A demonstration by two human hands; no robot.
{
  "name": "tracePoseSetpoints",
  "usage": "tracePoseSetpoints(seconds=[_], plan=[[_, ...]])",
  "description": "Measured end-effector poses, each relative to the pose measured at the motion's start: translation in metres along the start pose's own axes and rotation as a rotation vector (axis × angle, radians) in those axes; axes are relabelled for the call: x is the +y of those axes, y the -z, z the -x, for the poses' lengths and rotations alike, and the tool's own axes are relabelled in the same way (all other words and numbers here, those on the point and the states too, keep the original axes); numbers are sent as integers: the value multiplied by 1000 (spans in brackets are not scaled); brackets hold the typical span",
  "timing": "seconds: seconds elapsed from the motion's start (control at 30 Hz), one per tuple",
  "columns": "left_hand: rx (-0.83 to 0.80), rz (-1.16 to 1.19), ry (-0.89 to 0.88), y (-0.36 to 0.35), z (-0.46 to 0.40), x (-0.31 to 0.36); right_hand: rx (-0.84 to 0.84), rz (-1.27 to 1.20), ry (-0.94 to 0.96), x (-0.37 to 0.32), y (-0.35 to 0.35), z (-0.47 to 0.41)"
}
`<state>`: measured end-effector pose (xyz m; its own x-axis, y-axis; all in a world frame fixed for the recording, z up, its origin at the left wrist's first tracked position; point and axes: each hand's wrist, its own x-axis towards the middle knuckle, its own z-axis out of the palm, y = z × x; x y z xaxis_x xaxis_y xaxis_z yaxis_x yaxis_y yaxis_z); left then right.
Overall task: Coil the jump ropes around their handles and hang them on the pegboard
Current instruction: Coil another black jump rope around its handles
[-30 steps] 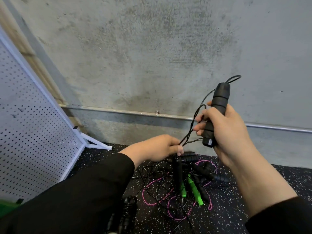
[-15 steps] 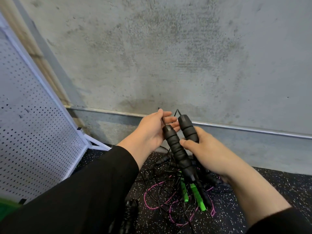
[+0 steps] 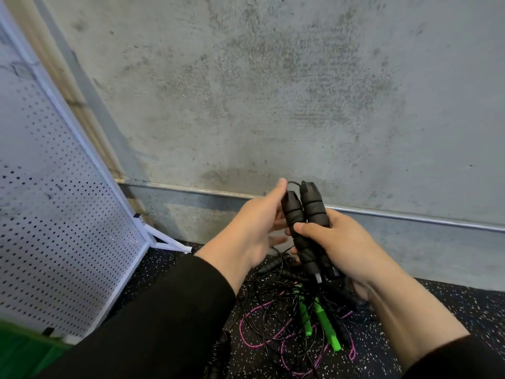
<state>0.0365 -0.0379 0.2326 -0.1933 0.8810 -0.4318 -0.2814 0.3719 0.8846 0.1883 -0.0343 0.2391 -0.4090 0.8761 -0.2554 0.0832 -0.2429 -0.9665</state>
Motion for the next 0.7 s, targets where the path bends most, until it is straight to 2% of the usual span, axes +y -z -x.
tracePoseSetpoints(seconds=[0.07, 0.27, 0.47, 0.57, 0.7], plan=[[-92, -50, -62, 0, 12, -7, -23, -18, -8, -2, 4, 1], [-55, 108, -159, 0, 25, -8, -130, -142, -48, 1, 0, 15], [-158, 191, -129, -12, 23, -10, -130, -108, -57, -1, 16, 19], [-179, 148, -147, -12, 16, -14, -154, -55, -60, -1, 18, 20], [-182, 131, -144, -16, 11, -22, -94, 24, -42, 0, 16, 17]])
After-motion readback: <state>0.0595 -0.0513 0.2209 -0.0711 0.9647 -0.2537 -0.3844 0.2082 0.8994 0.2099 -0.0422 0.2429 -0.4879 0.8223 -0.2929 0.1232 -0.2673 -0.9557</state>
